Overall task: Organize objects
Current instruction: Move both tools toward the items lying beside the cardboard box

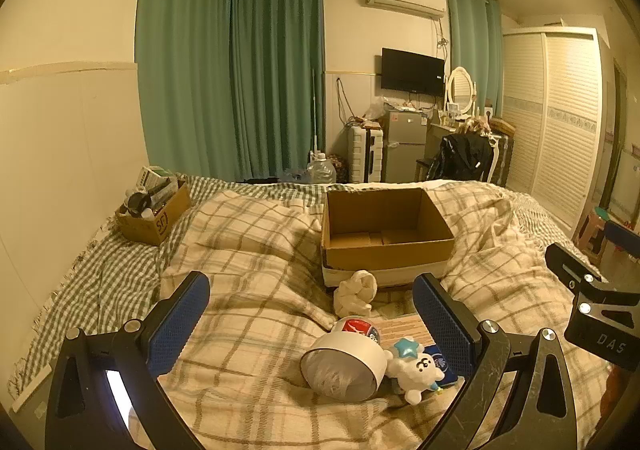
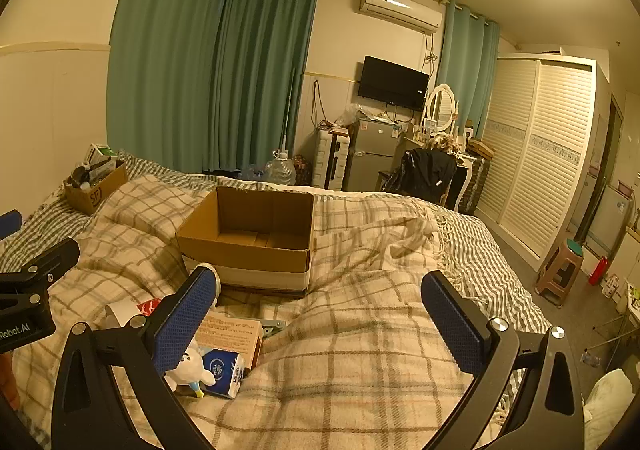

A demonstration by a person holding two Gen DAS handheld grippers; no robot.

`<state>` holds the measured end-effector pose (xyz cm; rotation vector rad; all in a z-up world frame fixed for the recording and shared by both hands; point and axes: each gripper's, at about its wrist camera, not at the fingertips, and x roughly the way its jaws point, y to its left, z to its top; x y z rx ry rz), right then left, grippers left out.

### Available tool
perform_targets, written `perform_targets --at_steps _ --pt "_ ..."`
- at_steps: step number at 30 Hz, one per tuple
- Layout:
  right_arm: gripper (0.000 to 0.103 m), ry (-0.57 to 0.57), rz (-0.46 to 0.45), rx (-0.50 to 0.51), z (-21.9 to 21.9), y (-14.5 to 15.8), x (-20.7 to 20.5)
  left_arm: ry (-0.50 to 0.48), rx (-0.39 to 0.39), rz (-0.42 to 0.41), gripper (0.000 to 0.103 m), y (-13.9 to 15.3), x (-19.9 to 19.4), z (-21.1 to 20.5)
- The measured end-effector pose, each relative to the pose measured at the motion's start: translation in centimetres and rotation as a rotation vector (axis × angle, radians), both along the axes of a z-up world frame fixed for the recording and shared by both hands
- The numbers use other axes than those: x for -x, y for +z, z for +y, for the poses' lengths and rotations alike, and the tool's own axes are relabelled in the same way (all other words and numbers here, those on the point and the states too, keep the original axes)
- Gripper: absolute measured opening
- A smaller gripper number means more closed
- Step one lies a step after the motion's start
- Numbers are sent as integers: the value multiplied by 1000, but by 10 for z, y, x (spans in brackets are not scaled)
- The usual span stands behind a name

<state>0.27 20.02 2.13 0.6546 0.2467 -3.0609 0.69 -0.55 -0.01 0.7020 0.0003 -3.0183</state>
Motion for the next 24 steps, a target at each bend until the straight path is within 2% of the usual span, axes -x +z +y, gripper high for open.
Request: perform_targets --at_steps 17,24 --pt "103 12 11 -14 -2 5 1 3 -10 -1 103 2 0 -2" --pt "103 50 17 -35 -4 2 1 6 17 -23 103 -5 1 6"
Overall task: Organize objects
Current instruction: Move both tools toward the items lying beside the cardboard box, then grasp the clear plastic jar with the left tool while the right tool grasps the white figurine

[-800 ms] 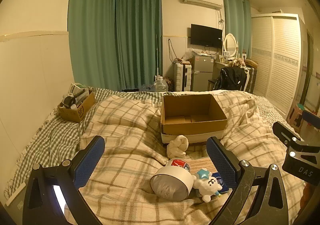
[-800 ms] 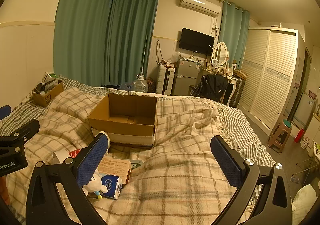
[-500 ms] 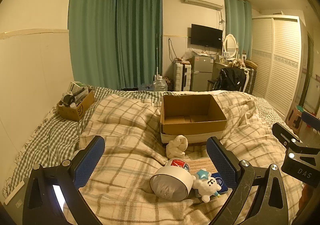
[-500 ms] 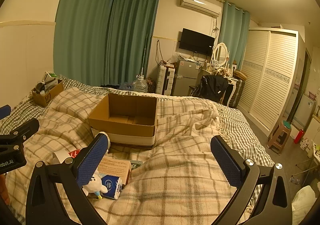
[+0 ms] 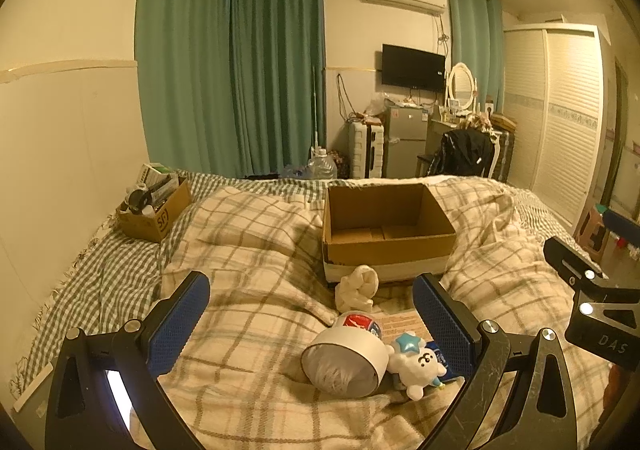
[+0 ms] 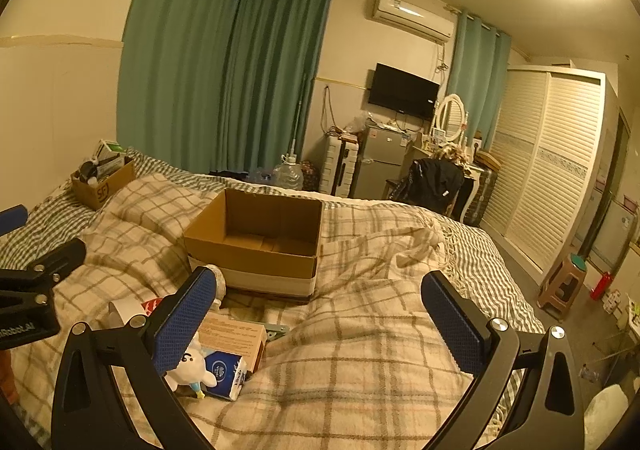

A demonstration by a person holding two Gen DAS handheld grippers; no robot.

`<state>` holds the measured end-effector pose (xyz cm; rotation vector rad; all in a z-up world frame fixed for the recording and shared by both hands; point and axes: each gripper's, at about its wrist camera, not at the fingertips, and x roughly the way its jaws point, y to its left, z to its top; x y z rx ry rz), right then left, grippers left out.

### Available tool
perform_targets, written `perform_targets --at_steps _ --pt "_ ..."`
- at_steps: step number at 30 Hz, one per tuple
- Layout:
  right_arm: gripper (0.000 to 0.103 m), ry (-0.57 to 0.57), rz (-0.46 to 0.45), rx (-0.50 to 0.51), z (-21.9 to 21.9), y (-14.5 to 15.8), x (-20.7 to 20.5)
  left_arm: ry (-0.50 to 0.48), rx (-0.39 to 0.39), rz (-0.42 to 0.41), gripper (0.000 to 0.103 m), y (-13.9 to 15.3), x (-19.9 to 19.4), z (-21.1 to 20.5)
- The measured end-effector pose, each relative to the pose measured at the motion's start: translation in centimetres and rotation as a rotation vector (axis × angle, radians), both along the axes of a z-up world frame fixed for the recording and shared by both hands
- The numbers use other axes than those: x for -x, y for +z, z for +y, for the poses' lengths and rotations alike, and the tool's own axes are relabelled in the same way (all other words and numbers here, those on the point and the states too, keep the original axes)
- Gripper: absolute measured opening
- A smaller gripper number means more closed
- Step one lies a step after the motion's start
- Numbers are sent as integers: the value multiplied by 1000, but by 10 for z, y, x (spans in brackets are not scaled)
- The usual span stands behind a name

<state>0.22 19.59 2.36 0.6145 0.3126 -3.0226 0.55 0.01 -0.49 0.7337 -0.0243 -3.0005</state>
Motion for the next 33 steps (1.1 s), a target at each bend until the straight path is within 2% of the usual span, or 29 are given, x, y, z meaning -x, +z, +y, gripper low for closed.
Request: perform_targets --at_steps 5,8,16,19,20,23,27,33 --pt "103 17 -2 -15 4 -2 2 -14 17 -43 103 -13 5 7" --pt "103 24 -22 -12 7 -10 7 -15 17 -95 103 -29 15 9" --pt "103 42 -158 -20 9 -53 38 -31 13 -288 98 -88 46 11" --pt "103 53 -219 -9 10 -68 51 -54 -6 -328 97 -99 56 13" --pt "103 56 -229 -8 10 -71 53 -59 -15 -329 95 -101 58 12" --pt "103 60 -249 -15 9 -78 57 -110 -57 -359 82 -106 64 11" --pt "103 59 -260 -39 5 -82 57 -130 -38 -345 81 -103 59 14" --pt "103 81 -246 -75 -10 -73 47 -136 -49 -298 81 -78 44 0"
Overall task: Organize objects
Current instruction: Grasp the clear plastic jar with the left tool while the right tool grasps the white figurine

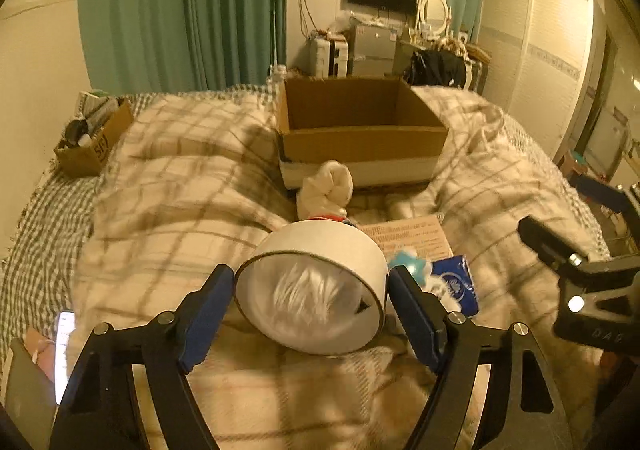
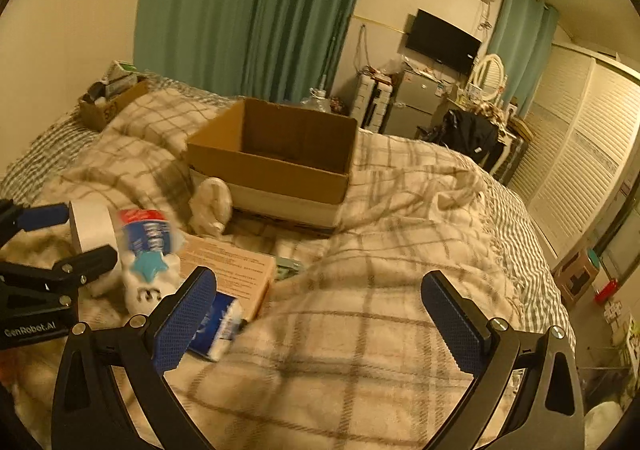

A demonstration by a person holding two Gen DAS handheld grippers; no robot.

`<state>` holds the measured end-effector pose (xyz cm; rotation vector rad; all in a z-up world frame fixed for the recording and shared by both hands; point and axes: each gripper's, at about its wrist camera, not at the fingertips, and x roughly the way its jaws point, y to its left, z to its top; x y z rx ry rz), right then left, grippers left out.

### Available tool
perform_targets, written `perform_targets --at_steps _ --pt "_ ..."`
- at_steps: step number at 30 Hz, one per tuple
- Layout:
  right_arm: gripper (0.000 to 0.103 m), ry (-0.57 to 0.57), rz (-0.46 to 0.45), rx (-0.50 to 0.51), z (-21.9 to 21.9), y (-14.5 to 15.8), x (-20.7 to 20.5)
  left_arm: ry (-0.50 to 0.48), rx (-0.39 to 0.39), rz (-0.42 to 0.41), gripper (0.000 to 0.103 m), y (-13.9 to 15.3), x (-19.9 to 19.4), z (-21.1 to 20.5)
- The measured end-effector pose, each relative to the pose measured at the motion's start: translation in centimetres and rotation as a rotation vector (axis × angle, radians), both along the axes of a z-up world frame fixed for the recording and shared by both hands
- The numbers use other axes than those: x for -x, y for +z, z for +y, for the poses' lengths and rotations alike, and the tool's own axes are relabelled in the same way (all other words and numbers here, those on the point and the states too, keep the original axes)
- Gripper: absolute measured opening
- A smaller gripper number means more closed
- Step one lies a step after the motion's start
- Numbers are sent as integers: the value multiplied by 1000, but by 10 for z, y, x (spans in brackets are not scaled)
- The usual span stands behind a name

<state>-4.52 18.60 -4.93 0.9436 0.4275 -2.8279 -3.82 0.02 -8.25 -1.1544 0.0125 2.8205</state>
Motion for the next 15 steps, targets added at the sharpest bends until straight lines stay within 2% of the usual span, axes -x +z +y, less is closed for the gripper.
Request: perform_targets --at_steps 2,3,5,7,10,12,15 --pt "103 37 -9 11 -10 4 -3 7 -9 15 80 9 -5 -9" --pt "103 55 -18 12 -17 4 -4 14 -13 24 73 13 -8 -15" --pt "102 110 -49 3 -35 0 -7 31 -15 20 17 17 -11 -25" --pt "102 160 -83 -11 -52 -8 -8 43 -58 2 17 16 -9 -39" --pt "102 211 -153 -32 -75 -26 -1 69 -50 -26 17 3 -4 -52" --pt "97 232 -194 -61 -88 -40 5 64 -68 -55 17 -7 -4 -56" --pt "96 250 -223 -60 -96 -49 12 44 -85 -69 18 -17 -4 -59"
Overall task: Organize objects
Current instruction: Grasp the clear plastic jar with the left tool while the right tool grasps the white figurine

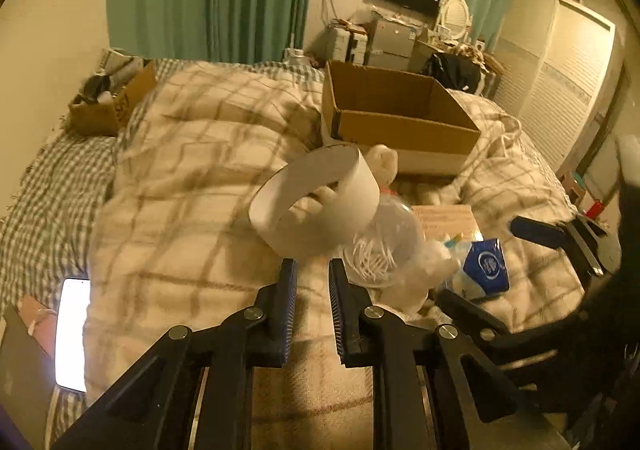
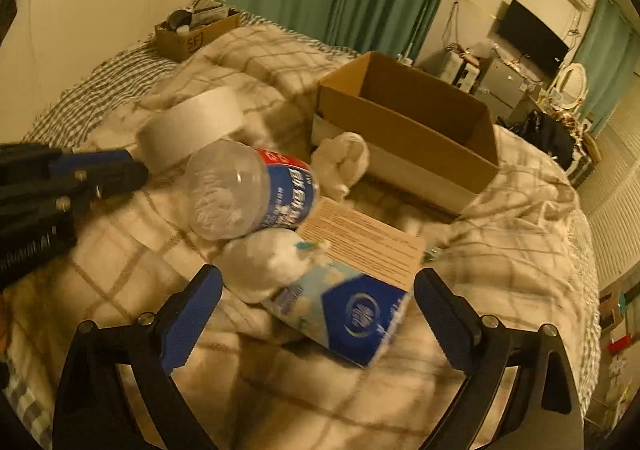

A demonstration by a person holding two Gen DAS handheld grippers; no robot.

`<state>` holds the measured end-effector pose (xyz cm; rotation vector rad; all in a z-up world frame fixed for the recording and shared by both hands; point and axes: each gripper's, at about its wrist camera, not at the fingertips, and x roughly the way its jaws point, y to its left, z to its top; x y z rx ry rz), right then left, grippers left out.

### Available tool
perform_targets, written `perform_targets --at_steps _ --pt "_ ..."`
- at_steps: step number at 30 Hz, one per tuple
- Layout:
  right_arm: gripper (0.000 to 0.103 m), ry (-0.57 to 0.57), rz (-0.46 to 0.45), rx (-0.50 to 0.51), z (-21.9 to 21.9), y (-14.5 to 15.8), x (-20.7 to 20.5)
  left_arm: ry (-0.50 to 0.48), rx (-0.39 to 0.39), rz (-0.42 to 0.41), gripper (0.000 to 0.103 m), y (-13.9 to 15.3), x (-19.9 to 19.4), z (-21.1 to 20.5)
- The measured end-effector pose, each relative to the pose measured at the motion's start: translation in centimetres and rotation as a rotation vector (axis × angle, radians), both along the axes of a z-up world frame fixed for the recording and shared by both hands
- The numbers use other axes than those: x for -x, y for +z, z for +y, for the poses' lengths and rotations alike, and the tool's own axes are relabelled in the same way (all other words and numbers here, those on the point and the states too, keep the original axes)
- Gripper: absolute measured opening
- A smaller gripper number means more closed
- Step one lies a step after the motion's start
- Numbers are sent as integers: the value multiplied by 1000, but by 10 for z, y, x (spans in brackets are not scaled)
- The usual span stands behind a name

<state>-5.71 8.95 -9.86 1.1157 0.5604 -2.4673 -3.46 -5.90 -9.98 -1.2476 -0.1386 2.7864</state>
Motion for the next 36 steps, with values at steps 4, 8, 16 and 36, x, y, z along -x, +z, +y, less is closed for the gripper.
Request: perform_targets --at_steps 4,8,16,36 --pt "92 32 -82 32 -11 -14 16 -2 28 3 28 -2 0 2" --pt "70 47 -125 0 -22 -30 23 26 78 45 67 1 -3 -3" --pt "70 18 -20 94 9 15 14 15 115 44 67 6 20 1" --pt "70 -118 55 98 80 33 31 -151 22 -103 67 -24 53 71"
